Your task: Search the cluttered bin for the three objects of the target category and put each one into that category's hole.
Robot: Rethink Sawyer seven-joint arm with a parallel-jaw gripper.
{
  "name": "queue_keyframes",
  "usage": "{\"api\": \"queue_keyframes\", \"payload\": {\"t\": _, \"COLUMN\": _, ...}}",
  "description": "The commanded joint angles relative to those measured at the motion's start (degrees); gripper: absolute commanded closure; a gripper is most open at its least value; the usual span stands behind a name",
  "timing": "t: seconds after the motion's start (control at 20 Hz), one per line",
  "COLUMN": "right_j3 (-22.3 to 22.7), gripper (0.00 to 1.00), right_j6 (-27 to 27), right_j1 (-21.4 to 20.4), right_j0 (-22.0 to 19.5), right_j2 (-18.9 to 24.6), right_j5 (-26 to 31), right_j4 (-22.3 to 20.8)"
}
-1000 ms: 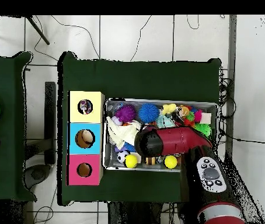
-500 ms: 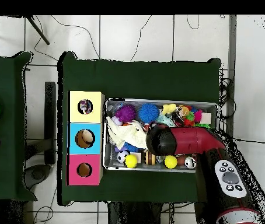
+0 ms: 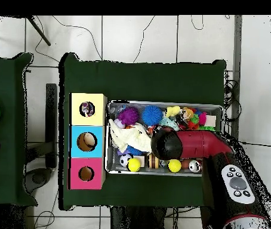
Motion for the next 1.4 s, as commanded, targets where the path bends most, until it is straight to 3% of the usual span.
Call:
{"api": "queue_keyframes", "payload": {"t": 0.05, "right_j3": 9.2, "gripper": 1.0, "right_j6": -2.4, "right_j1": 1.4, "right_j0": -0.7, "right_j2": 3.4, "right_j5": 1.4, "right_j4": -0.9}}
{"api": "queue_keyframes", "payload": {"t": 0.75, "right_j3": 10.9, "gripper": 1.0, "right_j6": 2.0, "right_j1": 4.9, "right_j0": 0.2, "right_j2": 1.3, "right_j5": -7.6, "right_j4": -2.9}}
{"api": "queue_keyframes", "payload": {"t": 1.4, "right_j3": 9.5, "gripper": 1.0, "right_j6": 1.3, "right_j1": 7.6, "right_j0": 1.2, "right_j2": 0.1, "right_j5": -14.2, "right_j4": -4.5}}
